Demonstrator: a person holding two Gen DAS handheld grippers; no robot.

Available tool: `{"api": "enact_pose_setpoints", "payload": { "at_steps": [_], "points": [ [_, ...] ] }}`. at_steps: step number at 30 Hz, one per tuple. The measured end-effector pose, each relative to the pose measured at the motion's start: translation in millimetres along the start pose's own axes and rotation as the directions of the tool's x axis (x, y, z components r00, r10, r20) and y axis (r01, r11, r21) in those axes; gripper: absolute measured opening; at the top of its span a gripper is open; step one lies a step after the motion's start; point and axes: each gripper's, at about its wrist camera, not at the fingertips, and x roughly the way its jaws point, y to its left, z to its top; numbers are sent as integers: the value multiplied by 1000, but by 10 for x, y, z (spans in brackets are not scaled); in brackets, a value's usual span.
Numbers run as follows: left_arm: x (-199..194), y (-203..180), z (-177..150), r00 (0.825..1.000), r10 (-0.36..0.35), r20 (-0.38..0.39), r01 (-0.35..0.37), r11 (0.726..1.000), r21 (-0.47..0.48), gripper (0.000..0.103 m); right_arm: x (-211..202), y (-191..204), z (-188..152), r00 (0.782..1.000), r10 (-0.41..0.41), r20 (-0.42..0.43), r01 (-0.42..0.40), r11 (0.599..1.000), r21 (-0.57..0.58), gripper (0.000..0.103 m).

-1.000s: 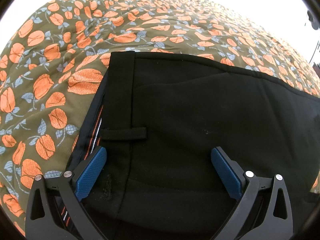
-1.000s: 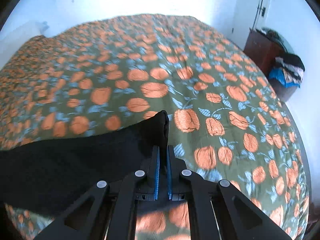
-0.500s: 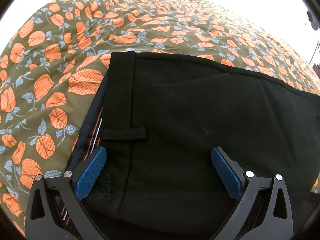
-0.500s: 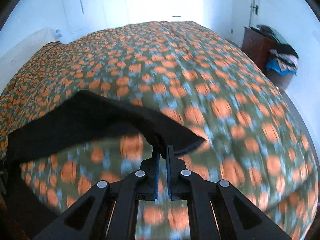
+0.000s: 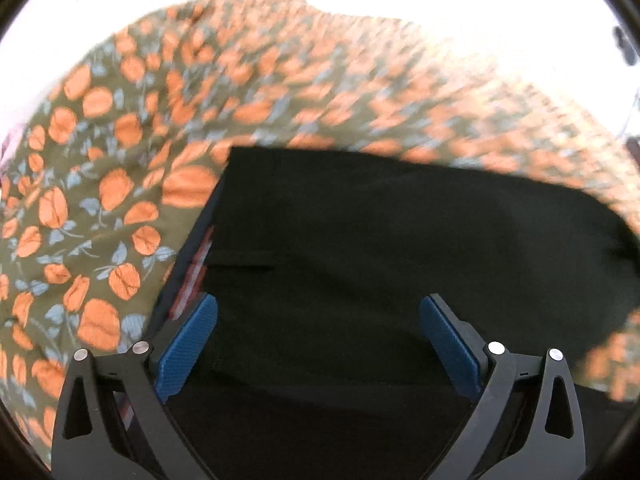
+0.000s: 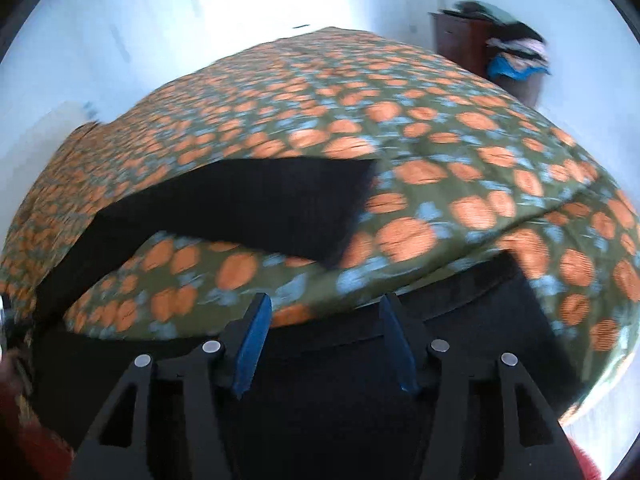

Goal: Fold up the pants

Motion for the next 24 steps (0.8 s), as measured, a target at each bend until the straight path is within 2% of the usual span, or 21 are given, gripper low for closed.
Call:
{"api": "enact_pose_setpoints", "payload": {
  "at_steps": [3,7,12,14,19,24],
  "points": [
    [-430,-242,-198,997,-64,50,64,998,9,102,45,261,-89,1000,24,3,-23,995,-100,63],
    [-865,-594,-672,987,-145,72,143,989,26,102,117,457,-184,998,59,13,-57,989,-140,64],
    [-970,-827,-1011,986,-146,85,133,981,144,102,118,637,-298,997,75,27,-68,977,-202,64],
    [-944,-840,-1085,990,-105,94,87,981,172,102,128,675,-327,996,84,24,-77,972,-222,66],
    [-931,-680,-1173,992,-98,83,88,989,118,102,171,671,-389,997,79,11,-75,973,-220,66],
    [-946,-600,-1125,992,-82,95,74,994,85,102,175,622,-371,997,75,13,-70,975,-209,66]
  ]
}}
